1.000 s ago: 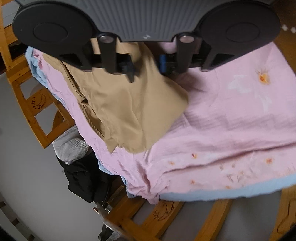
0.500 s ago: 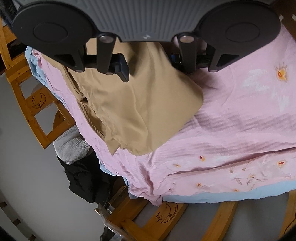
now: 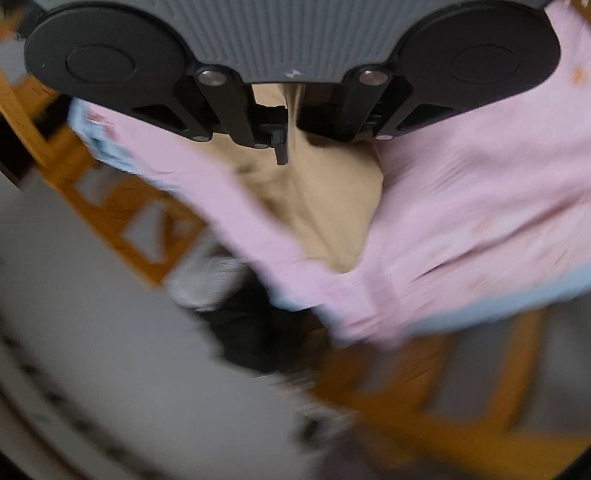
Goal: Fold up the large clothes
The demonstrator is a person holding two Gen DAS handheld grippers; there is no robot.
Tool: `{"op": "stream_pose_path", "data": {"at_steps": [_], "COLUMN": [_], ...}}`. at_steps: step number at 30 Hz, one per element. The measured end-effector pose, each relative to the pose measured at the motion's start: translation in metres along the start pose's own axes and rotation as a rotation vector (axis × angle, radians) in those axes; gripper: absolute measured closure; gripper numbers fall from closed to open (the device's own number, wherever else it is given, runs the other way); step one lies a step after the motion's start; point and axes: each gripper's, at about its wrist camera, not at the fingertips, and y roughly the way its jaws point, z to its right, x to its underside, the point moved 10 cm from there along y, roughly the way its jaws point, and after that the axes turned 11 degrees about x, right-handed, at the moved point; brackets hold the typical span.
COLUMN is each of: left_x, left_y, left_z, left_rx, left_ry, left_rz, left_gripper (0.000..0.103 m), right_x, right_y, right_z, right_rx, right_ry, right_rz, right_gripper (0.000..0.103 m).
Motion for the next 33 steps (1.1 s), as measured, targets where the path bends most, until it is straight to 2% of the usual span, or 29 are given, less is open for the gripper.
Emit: {"op": "stream_pose_path", "data": {"at_steps": [3,5,7,11,14,17,18,19,20,22,25,29,33], "left_x": [-0.013,-0.011,-0.002,0.028,0.056,0.083,0.094,0.102,0.110,0.127,0.151,0.181,0.203], "left_y": [0.011,0.019,0.029,0.047,0.061,0.067,0.069,0.071,0.073,0.074,0.076,0.075,0.073], "left_z": [0.067,0.115,0.159,0.213,0.237,0.252,0.256,0.259,0.260,0.264,0.271,0.277,0.283], "left_rx": [0.139,0.215,0.281,0.363,0.389,0.409,0.415,0.421,0.427,0.439,0.453,0.468,0.496], "left_ry": [0.144,0.281,0.417,0.576,0.665,0.738,0.751,0.756,0.758,0.779,0.832,0.900,0.950], "left_rz": [-0.037,-0.077,-0.136,-0.253,-0.343,-0.390,-0.409,-0.427,-0.442,-0.474,-0.511,-0.537,-0.551], "left_gripper": [0.102,0.102,0.102,0.102,0.102,0.102,0.102,0.102,0.102,0.102,0.102,0.102,0.102], "right_x": [0.002,0.000,-0.004,-0.021,-0.031,-0.034,-0.032,-0.030,-0.028,-0.023,-0.015,-0.004,-0.001], "right_y": [-0.002,-0.003,-0.004,-0.013,-0.032,-0.055,-0.062,-0.066,-0.071,-0.073,-0.063,-0.041,-0.032], "right_z": [0.003,0.011,0.032,0.107,0.166,0.204,0.214,0.221,0.228,0.237,0.240,0.226,0.212], "right_rx": [-0.022,-0.061,-0.104,-0.127,-0.250,-0.409,-0.458,-0.493,-0.532,-0.559,-0.538,-0.462,-0.398], "right_ry": [0.043,0.114,0.254,0.603,0.844,0.985,1.041,1.087,1.135,1.191,1.208,1.108,0.967], "right_rz": [-0.005,-0.009,-0.036,-0.136,-0.172,-0.220,-0.237,-0.247,-0.259,-0.271,-0.312,-0.402,-0.434], "right_gripper": [0.048,0.053,0.068,0.068,0.066,0.041,0.028,0.021,0.019,0.013,0.012,0.016,0.022]}}
